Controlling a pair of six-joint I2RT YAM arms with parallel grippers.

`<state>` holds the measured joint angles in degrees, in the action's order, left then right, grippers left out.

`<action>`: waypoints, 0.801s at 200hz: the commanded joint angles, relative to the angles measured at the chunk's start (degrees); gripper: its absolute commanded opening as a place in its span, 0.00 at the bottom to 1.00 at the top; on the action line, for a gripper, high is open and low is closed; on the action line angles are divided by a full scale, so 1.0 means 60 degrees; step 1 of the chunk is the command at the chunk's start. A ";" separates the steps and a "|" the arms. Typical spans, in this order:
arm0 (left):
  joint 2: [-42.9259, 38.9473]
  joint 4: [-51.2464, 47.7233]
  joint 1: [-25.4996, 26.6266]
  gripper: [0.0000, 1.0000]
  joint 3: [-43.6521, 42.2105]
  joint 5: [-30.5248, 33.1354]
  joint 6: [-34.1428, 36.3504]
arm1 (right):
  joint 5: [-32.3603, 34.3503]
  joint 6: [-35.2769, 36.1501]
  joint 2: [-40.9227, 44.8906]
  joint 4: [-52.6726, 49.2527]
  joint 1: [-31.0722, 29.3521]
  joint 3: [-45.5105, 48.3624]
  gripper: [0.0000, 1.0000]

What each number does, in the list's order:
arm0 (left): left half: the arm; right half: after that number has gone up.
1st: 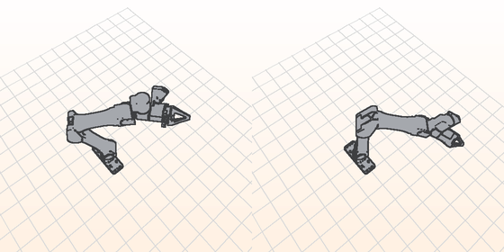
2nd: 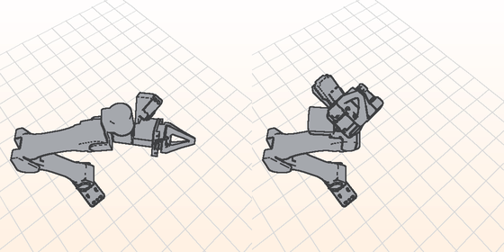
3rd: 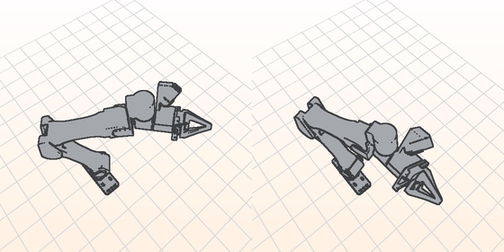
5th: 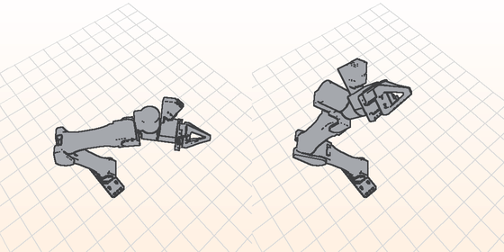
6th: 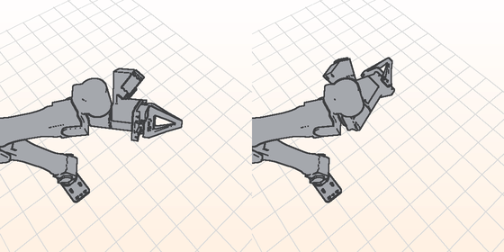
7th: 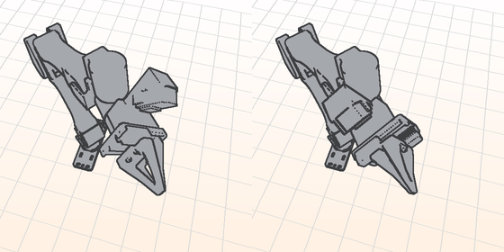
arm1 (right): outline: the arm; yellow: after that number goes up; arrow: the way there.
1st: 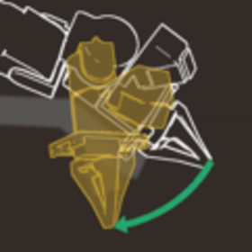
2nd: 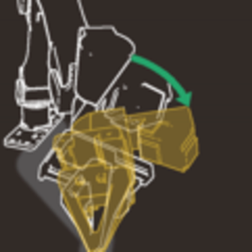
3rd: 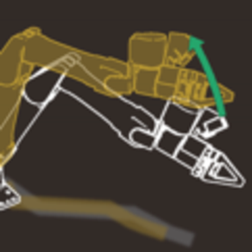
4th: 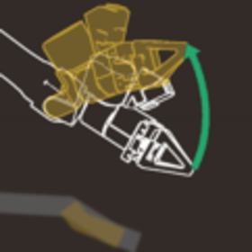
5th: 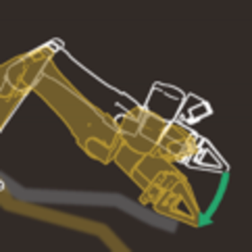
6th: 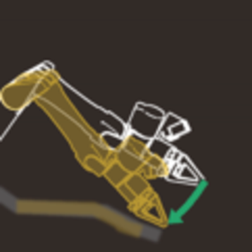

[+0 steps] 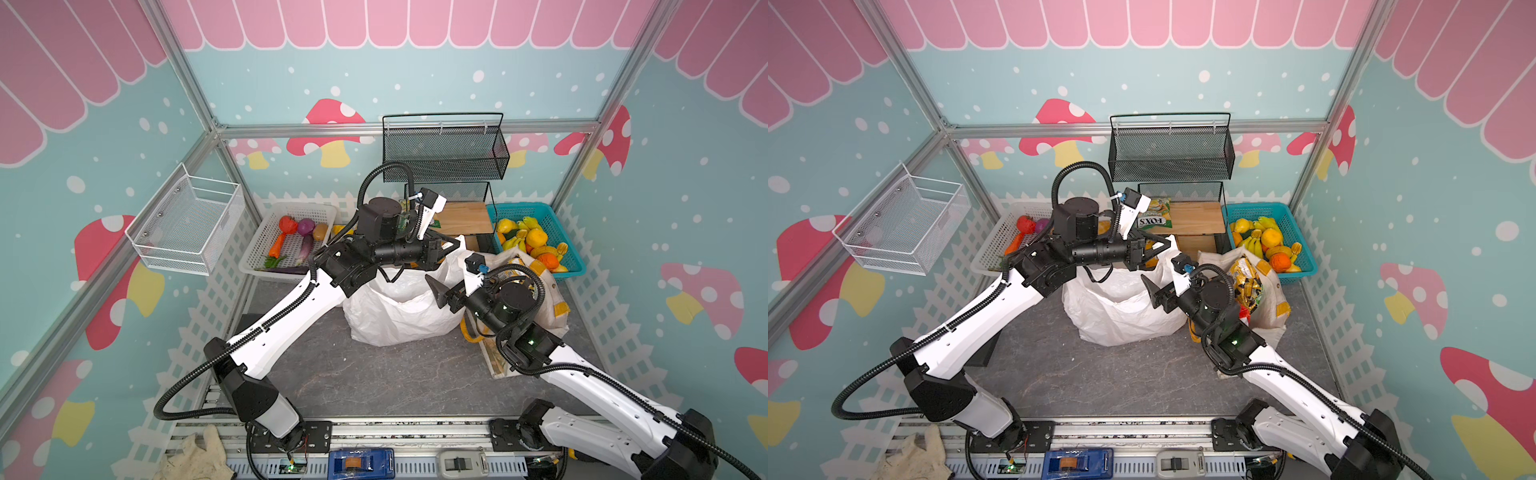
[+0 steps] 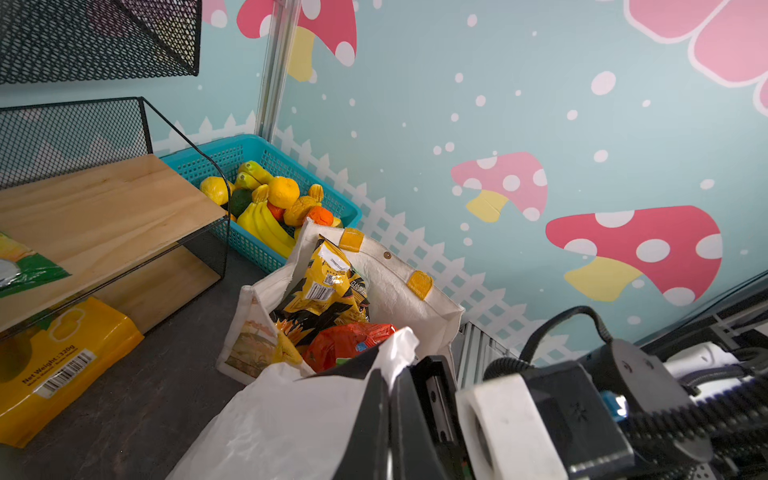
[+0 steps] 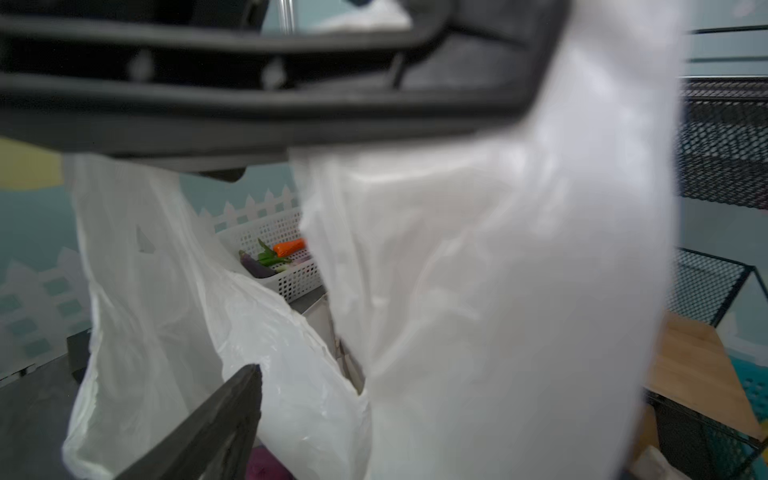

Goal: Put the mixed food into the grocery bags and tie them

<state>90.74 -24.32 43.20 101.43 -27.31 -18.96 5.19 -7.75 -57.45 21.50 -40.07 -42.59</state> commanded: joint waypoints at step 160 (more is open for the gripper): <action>-0.1148 0.0654 -0.0198 0.00 -0.1285 0.0117 -0.1205 | 0.2444 -0.1405 -0.0942 0.1524 -0.0088 0.1110 0.75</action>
<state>86.54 -22.76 42.44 93.73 -26.76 -25.36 21.52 -17.17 -65.89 31.66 -40.60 -34.83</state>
